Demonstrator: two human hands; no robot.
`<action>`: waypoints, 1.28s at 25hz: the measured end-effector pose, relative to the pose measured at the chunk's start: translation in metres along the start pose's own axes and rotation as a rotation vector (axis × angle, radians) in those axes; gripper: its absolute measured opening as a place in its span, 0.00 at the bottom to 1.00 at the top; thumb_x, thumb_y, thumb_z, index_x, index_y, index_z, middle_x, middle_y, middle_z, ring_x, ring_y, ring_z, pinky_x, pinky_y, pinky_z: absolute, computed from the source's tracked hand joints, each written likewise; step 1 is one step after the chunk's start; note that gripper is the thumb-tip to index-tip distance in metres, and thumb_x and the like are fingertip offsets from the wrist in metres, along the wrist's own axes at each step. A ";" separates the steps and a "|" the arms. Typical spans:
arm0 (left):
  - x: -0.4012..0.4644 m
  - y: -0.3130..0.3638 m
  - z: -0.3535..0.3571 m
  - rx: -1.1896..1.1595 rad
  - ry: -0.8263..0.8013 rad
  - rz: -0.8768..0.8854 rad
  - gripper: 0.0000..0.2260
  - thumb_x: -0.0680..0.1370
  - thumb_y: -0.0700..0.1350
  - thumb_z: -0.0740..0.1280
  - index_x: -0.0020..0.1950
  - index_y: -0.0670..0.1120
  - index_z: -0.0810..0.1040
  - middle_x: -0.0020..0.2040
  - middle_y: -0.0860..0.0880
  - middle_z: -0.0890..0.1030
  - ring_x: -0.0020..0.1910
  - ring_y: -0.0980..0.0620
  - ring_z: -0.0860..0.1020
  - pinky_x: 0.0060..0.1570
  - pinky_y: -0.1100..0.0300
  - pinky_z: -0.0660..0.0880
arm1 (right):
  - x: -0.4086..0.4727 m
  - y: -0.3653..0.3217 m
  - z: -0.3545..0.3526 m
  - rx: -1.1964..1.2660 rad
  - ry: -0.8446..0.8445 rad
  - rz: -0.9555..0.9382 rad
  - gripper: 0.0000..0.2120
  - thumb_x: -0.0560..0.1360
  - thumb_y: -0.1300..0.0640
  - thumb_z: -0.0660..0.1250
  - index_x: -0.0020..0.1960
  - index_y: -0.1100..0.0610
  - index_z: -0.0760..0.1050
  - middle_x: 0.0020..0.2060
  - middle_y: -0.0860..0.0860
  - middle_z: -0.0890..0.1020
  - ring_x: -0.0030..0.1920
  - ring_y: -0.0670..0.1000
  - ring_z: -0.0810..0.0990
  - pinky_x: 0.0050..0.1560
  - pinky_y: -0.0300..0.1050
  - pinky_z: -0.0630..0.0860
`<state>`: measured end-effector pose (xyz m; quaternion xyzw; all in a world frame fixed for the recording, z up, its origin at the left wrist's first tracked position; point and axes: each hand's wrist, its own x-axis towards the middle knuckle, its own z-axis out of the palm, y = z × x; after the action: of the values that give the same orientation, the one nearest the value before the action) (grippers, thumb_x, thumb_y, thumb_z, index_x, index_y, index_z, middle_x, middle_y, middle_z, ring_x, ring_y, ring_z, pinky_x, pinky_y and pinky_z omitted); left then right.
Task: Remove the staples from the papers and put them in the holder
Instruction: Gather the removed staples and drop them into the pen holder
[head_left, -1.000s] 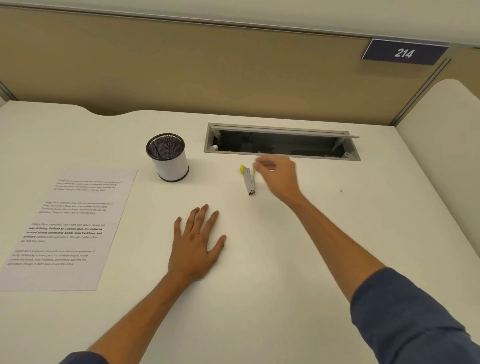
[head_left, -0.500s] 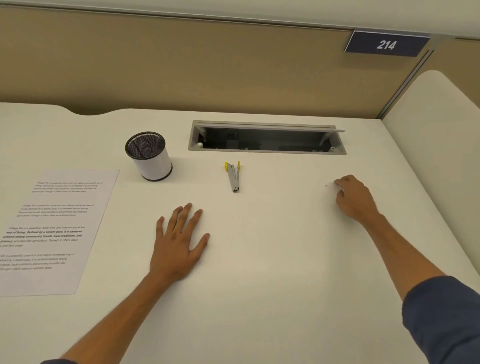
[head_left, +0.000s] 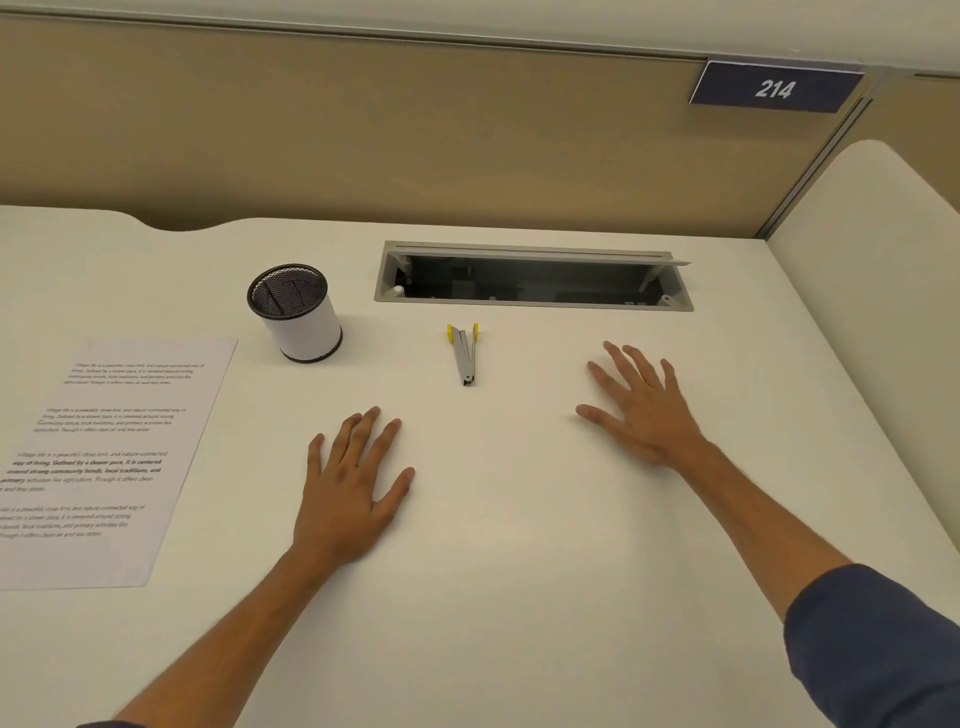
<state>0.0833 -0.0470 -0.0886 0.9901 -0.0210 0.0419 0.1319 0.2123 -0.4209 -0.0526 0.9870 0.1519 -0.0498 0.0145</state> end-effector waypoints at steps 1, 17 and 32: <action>0.000 0.000 0.000 0.001 -0.002 0.000 0.28 0.79 0.64 0.48 0.78 0.56 0.58 0.79 0.53 0.57 0.78 0.52 0.54 0.74 0.45 0.48 | -0.001 -0.003 0.005 -0.033 -0.015 0.020 0.39 0.72 0.26 0.36 0.78 0.44 0.47 0.78 0.47 0.44 0.78 0.52 0.42 0.75 0.61 0.42; 0.000 0.000 0.000 0.001 -0.008 0.000 0.29 0.79 0.64 0.47 0.78 0.56 0.58 0.79 0.53 0.56 0.78 0.52 0.53 0.74 0.45 0.47 | -0.027 0.028 0.010 0.041 0.010 0.351 0.46 0.69 0.23 0.35 0.78 0.49 0.46 0.78 0.48 0.42 0.78 0.51 0.40 0.73 0.63 0.41; 0.000 0.001 -0.001 0.012 -0.008 0.004 0.28 0.79 0.64 0.47 0.78 0.56 0.58 0.79 0.53 0.56 0.78 0.52 0.53 0.74 0.45 0.48 | 0.006 0.027 0.010 0.318 0.124 0.375 0.31 0.80 0.42 0.53 0.77 0.58 0.55 0.77 0.55 0.58 0.76 0.56 0.57 0.74 0.58 0.54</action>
<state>0.0830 -0.0477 -0.0879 0.9911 -0.0233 0.0383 0.1257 0.2253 -0.4452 -0.0627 0.9890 -0.0432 -0.0090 -0.1413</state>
